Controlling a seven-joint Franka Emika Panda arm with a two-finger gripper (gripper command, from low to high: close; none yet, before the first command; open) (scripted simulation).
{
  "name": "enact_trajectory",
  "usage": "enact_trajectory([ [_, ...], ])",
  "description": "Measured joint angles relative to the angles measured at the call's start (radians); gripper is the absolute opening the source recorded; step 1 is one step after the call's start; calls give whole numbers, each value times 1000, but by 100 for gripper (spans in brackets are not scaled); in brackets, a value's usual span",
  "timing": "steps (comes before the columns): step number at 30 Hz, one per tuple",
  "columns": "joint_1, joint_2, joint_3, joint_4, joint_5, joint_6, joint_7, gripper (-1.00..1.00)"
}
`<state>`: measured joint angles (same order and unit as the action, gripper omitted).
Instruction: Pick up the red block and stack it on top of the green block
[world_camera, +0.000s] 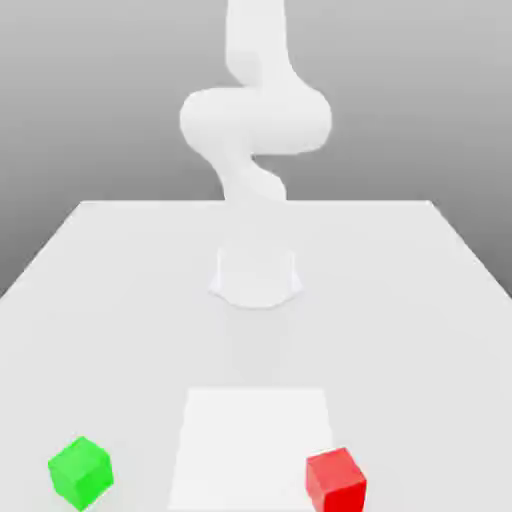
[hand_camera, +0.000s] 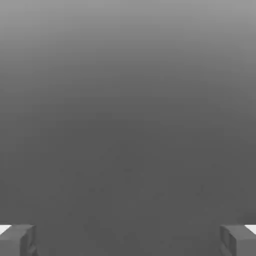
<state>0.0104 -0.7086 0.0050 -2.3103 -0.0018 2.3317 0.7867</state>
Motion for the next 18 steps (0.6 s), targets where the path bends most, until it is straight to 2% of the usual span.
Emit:
enact_trajectory([
  [18,70,659,46,-75,-16,228,-94,0],
])
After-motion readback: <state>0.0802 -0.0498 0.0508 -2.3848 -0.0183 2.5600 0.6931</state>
